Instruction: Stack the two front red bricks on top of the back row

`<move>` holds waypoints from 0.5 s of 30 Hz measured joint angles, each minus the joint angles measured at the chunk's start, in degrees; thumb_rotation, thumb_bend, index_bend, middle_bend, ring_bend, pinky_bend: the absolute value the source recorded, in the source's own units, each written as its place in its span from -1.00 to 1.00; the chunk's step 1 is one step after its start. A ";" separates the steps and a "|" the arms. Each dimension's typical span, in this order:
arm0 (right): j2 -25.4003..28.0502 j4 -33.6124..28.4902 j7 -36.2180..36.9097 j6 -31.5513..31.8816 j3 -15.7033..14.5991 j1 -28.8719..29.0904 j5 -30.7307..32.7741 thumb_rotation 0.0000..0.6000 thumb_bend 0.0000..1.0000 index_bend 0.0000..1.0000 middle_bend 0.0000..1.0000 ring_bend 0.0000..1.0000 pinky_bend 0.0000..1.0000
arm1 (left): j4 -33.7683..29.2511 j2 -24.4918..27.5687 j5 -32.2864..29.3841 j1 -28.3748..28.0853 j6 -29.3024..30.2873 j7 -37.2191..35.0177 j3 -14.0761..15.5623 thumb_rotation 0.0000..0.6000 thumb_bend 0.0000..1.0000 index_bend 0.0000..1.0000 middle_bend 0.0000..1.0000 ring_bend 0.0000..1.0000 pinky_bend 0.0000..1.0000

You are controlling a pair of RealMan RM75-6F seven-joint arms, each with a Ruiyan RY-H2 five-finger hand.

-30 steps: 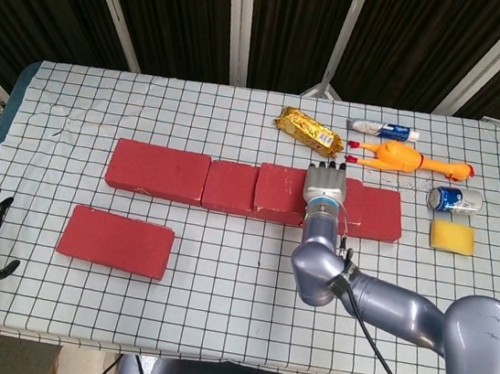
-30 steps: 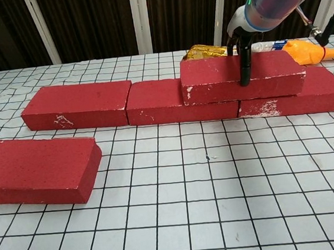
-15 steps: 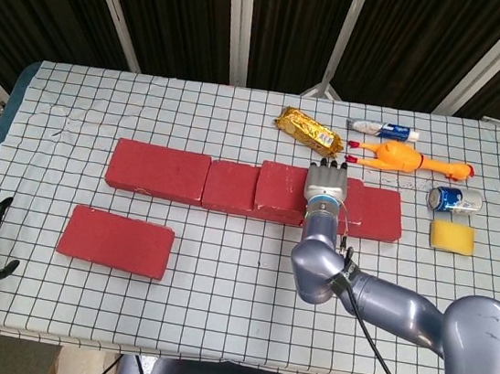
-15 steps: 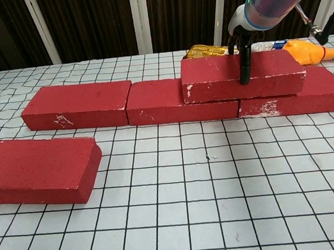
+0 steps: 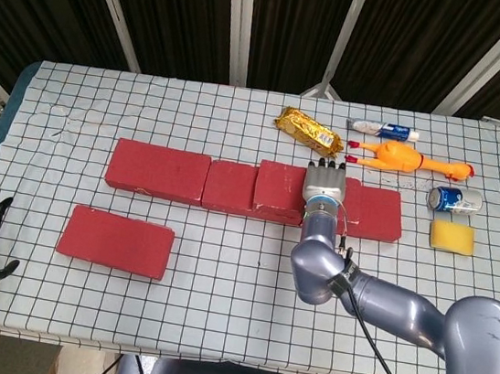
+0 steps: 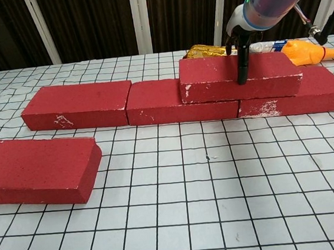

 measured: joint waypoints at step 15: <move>0.09 -0.50 -0.56 0.75 1.12 -0.02 0.26 1.00 -0.62 -0.90 -1.00 -1.00 -1.00 | 0.08 0.01 -0.12 -0.02 -0.01 -0.06 -0.03 1.00 -1.00 -0.78 -1.00 -1.00 -0.94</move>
